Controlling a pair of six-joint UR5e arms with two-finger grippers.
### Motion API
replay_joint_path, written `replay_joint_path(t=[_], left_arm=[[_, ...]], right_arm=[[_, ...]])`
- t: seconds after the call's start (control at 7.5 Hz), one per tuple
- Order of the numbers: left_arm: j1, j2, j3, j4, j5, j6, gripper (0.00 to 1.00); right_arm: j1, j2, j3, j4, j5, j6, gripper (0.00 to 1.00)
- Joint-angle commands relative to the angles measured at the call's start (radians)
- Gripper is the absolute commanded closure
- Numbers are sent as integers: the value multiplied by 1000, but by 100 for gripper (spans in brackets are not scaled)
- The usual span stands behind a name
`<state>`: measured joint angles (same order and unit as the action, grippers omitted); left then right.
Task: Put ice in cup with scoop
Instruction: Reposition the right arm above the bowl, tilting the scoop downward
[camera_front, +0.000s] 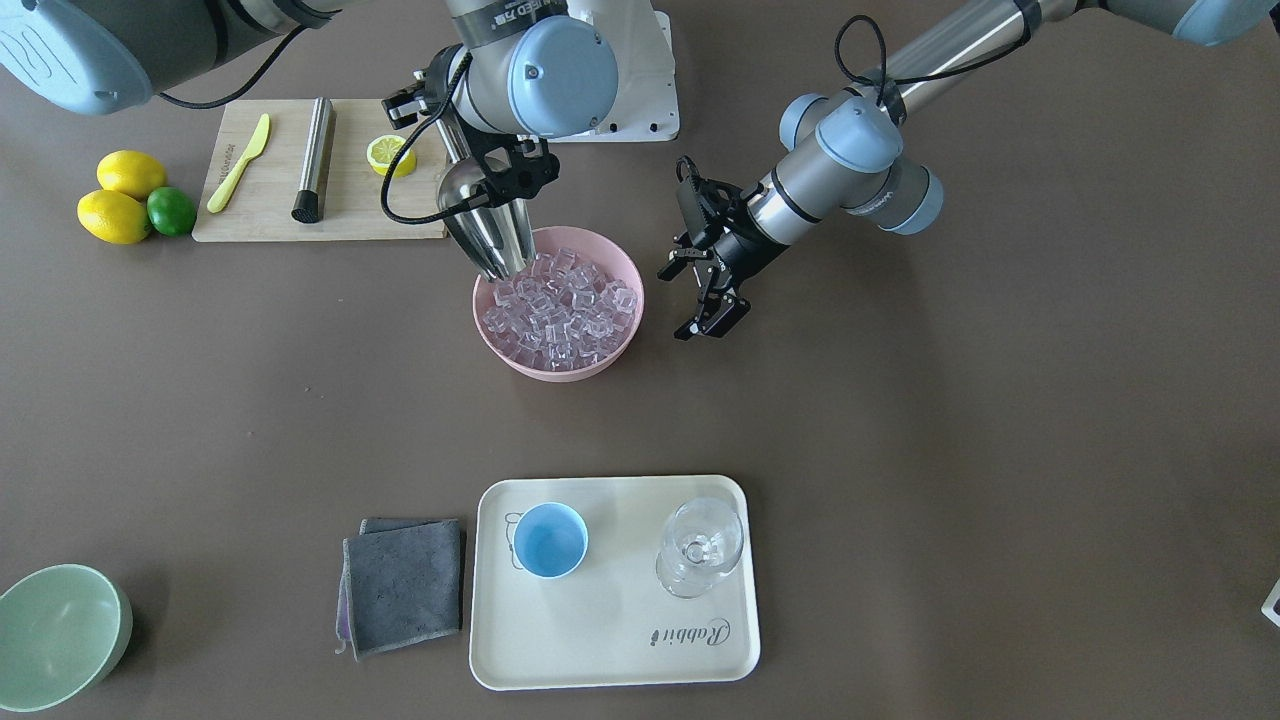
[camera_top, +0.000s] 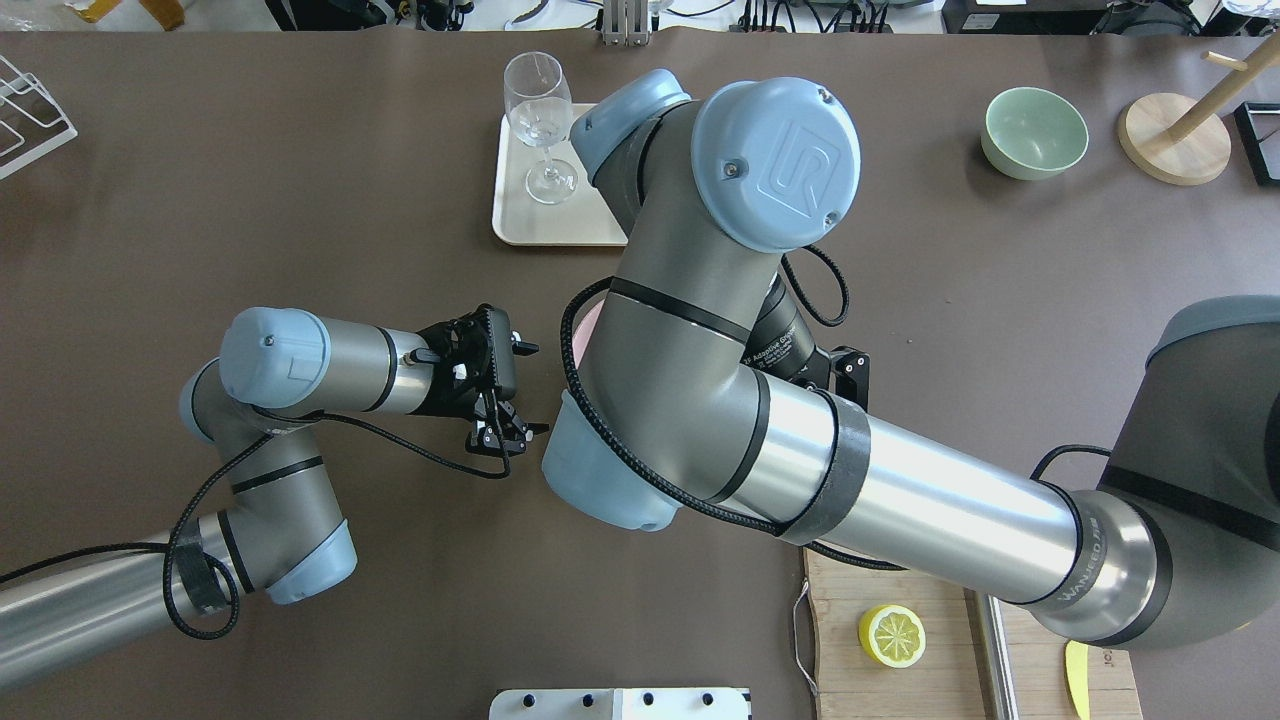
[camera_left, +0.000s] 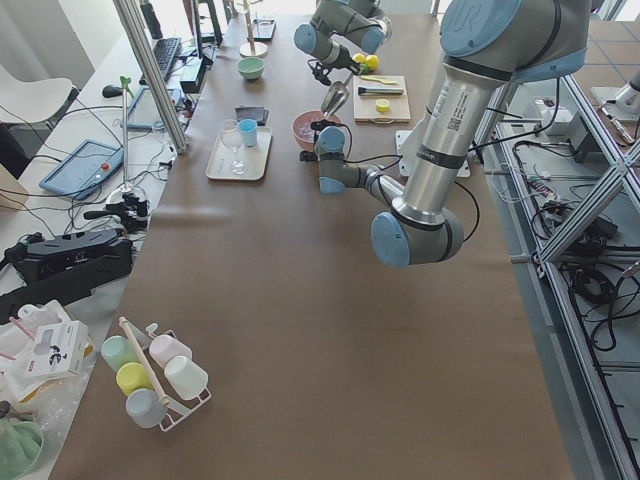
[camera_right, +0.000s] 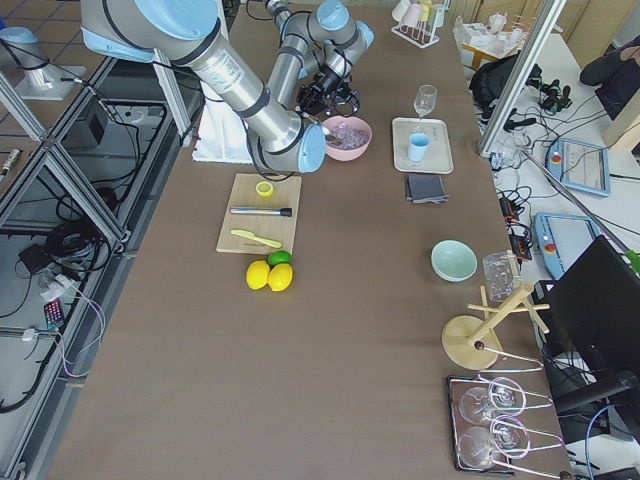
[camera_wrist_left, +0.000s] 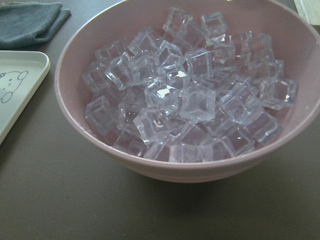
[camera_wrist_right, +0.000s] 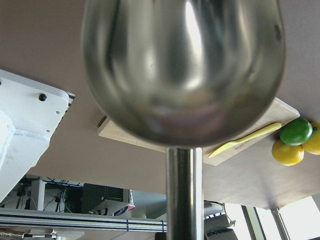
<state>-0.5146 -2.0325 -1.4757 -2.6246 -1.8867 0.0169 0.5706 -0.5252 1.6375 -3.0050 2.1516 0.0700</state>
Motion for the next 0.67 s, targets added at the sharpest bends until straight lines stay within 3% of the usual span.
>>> replay_joint_path(t=[0.0,0.53], left_arm=[[1,0,0,-2,0,0,1],[2,2,0,-2,0,0,1]], right_arm=[[-11,48,-95,-43,-32,-48,100],[-25,63,-171,-11,-75,-67,100]])
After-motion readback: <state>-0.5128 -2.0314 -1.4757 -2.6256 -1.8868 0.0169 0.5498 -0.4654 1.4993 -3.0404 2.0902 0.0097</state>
